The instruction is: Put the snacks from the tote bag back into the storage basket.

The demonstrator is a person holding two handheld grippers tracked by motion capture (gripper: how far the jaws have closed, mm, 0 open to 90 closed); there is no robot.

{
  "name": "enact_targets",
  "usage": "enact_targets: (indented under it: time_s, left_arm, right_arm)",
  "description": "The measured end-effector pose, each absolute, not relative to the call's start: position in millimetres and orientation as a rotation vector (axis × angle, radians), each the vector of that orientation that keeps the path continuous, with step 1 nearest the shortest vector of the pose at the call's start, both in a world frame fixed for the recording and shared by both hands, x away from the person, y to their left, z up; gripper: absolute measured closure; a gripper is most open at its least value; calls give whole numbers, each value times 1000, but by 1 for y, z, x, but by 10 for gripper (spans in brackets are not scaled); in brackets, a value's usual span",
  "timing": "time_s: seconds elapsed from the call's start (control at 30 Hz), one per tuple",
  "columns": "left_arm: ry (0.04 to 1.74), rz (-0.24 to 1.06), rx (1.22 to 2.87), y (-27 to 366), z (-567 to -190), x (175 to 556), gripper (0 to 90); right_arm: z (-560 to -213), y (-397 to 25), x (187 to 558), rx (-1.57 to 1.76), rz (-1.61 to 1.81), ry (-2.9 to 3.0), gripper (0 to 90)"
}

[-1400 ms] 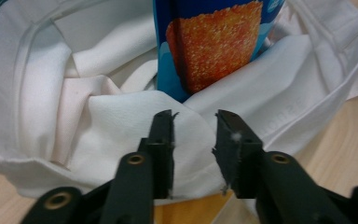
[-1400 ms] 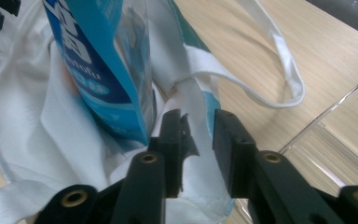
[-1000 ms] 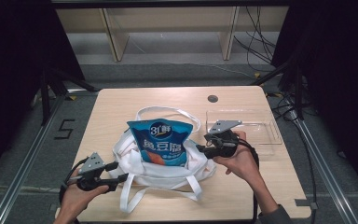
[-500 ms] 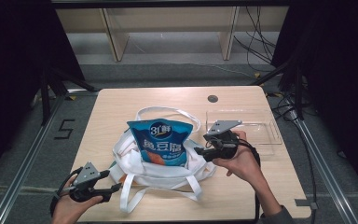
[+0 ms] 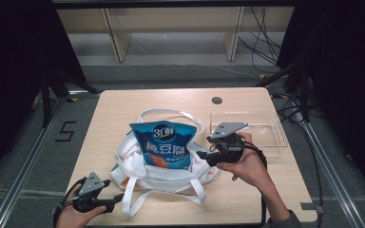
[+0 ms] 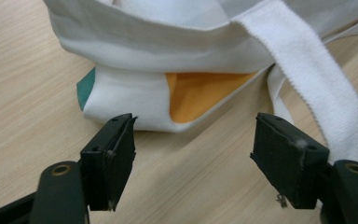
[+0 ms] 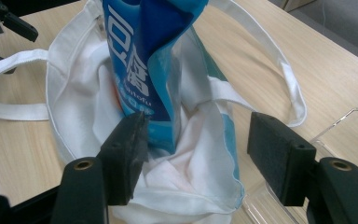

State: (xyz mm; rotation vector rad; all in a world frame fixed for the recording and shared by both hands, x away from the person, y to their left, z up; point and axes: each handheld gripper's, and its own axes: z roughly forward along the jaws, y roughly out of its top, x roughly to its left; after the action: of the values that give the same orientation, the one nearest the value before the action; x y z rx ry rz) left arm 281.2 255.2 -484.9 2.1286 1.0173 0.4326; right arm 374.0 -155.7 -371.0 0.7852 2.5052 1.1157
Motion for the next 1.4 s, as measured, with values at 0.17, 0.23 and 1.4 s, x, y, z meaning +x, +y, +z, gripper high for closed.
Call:
enact_targets:
  time_s: [0.17, 0.23, 1.4]
  left_arm:
    - [1020, 425, 2130, 255, -486, 280, 285]
    - [1023, 430, 2129, 256, -487, 279, 280]
    - [1033, 431, 2127, 260, -497, 279, 273]
  right_arm:
    - [-368, -156, 375, 756, 1102, 2517, 378]
    - [-363, -157, 374, 761, 1101, 2516, 373]
    - [-291, -104, 401, 570, 1091, 2592, 376]
